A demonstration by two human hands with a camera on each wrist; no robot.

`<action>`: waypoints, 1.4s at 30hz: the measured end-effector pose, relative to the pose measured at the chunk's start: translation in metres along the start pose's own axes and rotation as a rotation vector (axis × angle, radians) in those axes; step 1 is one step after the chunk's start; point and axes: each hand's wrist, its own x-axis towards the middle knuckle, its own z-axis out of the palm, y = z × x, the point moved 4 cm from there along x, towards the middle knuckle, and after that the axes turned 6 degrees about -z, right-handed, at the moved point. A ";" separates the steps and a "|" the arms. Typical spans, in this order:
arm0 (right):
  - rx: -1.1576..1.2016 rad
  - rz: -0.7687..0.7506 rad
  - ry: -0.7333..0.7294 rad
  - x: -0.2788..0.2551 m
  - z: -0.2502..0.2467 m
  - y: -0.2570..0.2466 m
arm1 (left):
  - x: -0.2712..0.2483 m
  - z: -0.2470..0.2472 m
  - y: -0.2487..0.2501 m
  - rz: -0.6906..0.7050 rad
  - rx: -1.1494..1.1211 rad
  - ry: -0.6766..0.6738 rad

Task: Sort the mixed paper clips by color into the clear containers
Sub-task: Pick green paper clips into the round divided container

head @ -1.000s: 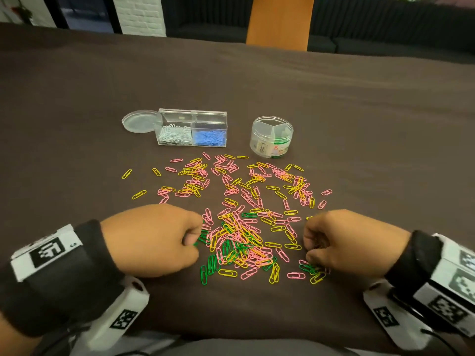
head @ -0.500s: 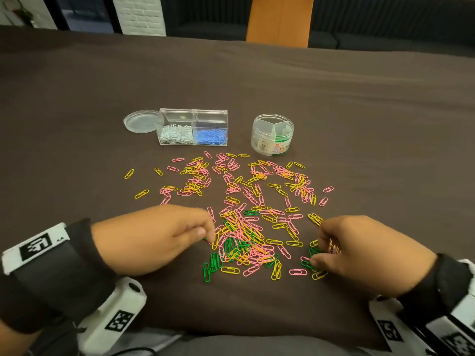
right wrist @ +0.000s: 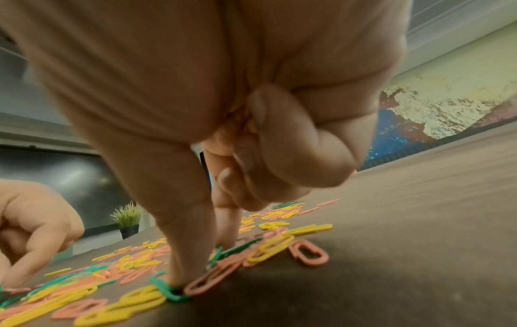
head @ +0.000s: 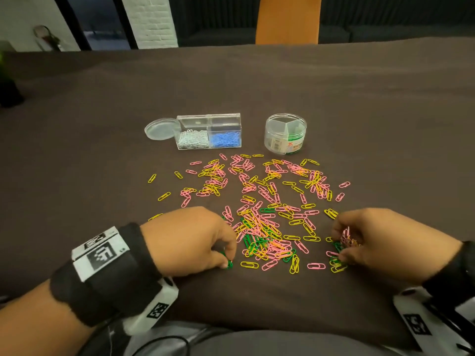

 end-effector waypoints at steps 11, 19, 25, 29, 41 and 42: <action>0.642 -0.125 0.018 0.005 -0.005 0.027 | -0.002 -0.008 -0.022 -0.182 -1.222 -0.033; 0.496 -0.108 -0.012 0.011 -0.004 0.021 | 0.008 -0.011 -0.030 -0.243 -1.837 -0.128; 0.025 -0.100 -0.084 0.009 0.003 0.010 | 0.006 -0.007 -0.031 -0.303 -1.862 -0.160; 0.073 -0.136 -0.044 0.010 0.004 0.015 | -0.002 -0.018 -0.016 -0.239 -0.920 -0.061; 1.325 -0.035 0.340 0.095 -0.081 0.025 | 0.011 -0.003 -0.004 -0.267 -0.158 -0.112; 1.247 -0.015 0.387 0.112 -0.093 0.027 | 0.012 -0.004 -0.006 -0.284 -0.195 -0.130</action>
